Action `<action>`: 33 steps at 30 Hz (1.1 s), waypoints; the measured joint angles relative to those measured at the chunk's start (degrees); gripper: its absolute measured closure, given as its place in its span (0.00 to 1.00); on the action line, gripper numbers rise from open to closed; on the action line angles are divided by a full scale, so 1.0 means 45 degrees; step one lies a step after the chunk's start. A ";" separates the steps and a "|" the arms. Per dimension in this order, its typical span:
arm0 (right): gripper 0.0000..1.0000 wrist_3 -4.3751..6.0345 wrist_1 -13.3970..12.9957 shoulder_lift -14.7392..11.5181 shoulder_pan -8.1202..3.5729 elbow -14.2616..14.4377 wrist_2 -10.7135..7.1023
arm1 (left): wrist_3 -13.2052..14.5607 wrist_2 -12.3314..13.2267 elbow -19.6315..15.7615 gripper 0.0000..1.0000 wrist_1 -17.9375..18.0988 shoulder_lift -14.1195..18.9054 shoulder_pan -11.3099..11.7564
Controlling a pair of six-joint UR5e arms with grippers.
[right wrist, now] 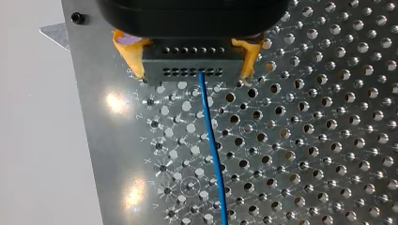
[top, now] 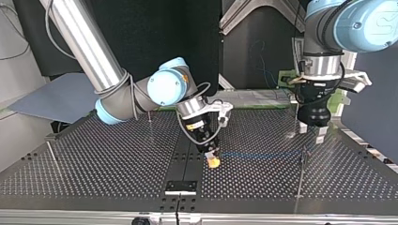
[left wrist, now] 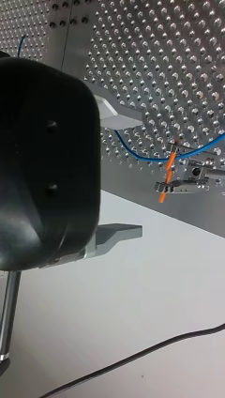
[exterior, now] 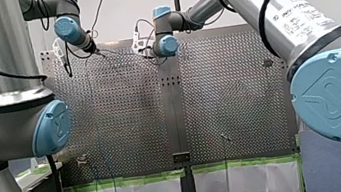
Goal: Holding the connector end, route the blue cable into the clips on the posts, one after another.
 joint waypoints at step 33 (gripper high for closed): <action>1.00 -0.0045 0.0037 0.0040 -0.0044 0.0003 0.0280 | 0.1790 0.1390 -0.0001 0.00 0.0170 -0.0887 -0.0149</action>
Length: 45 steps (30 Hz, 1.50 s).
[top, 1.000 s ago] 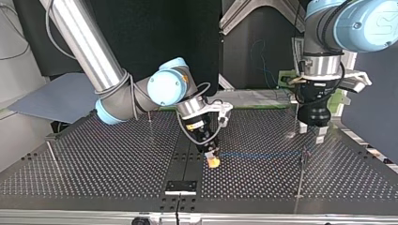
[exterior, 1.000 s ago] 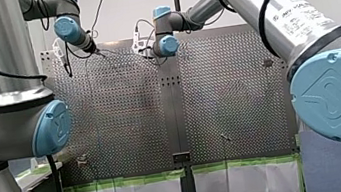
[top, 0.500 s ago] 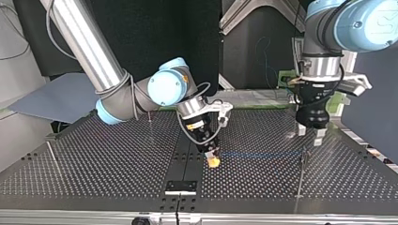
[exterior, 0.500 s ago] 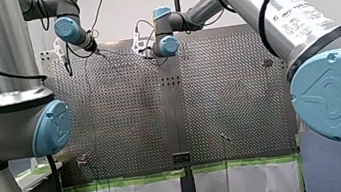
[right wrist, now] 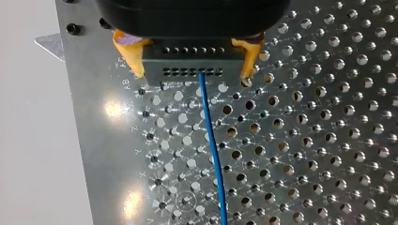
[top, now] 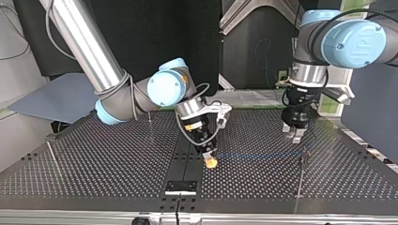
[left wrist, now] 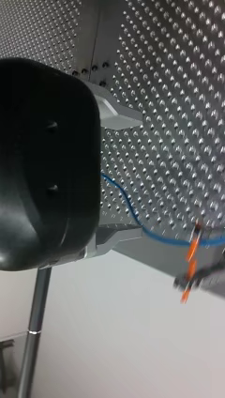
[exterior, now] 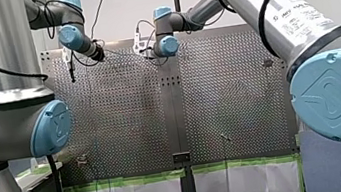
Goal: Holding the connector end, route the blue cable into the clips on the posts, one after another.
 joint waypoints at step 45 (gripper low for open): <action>1.00 0.0019 -0.0007 0.0039 -0.0166 -0.0001 -0.0066 | 0.1890 -0.1410 0.1021 0.00 0.1256 -0.1375 -0.1096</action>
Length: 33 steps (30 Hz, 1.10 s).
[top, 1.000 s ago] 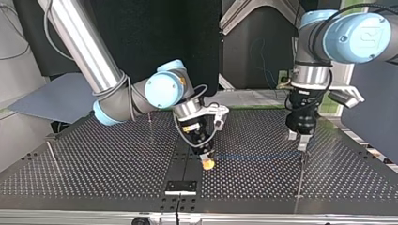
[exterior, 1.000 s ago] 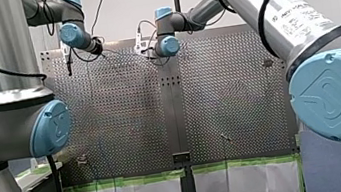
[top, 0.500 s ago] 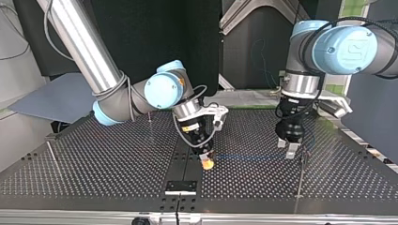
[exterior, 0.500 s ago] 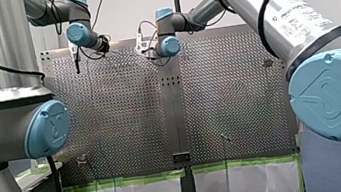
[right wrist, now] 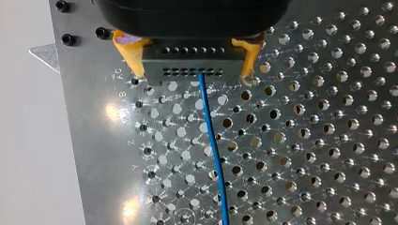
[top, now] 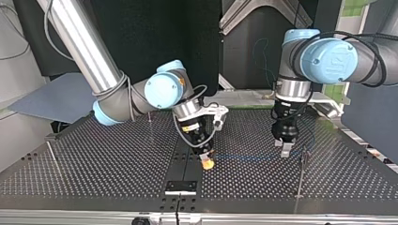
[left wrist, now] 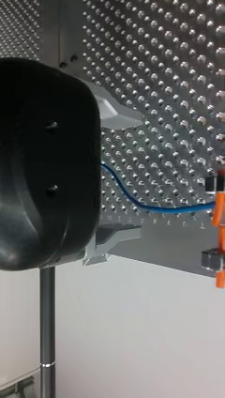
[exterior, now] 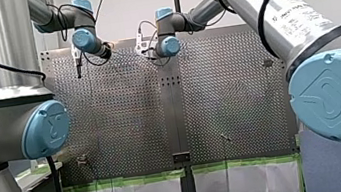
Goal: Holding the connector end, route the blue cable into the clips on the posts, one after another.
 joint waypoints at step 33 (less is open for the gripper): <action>1.00 0.0020 0.0052 0.0031 0.0049 0.0000 -0.0020 | 0.0256 -0.0989 0.1394 0.00 0.0539 -0.1228 -0.0502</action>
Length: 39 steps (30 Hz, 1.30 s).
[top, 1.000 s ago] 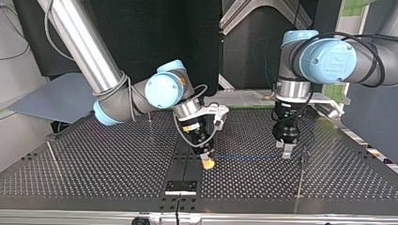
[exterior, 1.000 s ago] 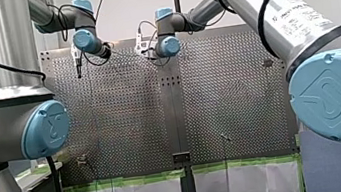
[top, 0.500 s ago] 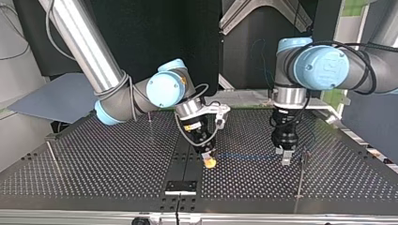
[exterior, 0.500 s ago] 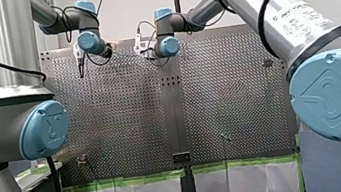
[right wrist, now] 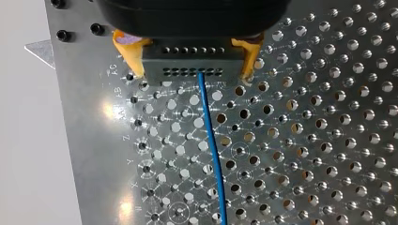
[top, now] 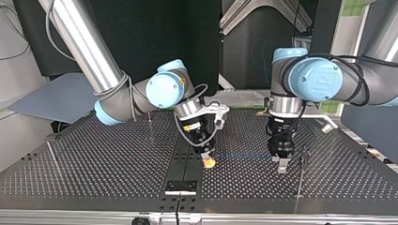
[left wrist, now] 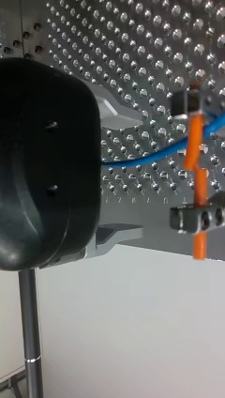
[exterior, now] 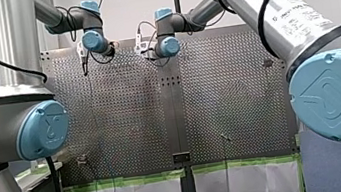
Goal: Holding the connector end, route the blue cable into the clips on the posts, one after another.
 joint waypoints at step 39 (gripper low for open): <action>1.00 0.0000 0.0054 0.0025 0.0021 0.0013 -0.0019 | 0.0141 -0.0599 0.0260 1.00 -0.0037 -0.0201 -0.0082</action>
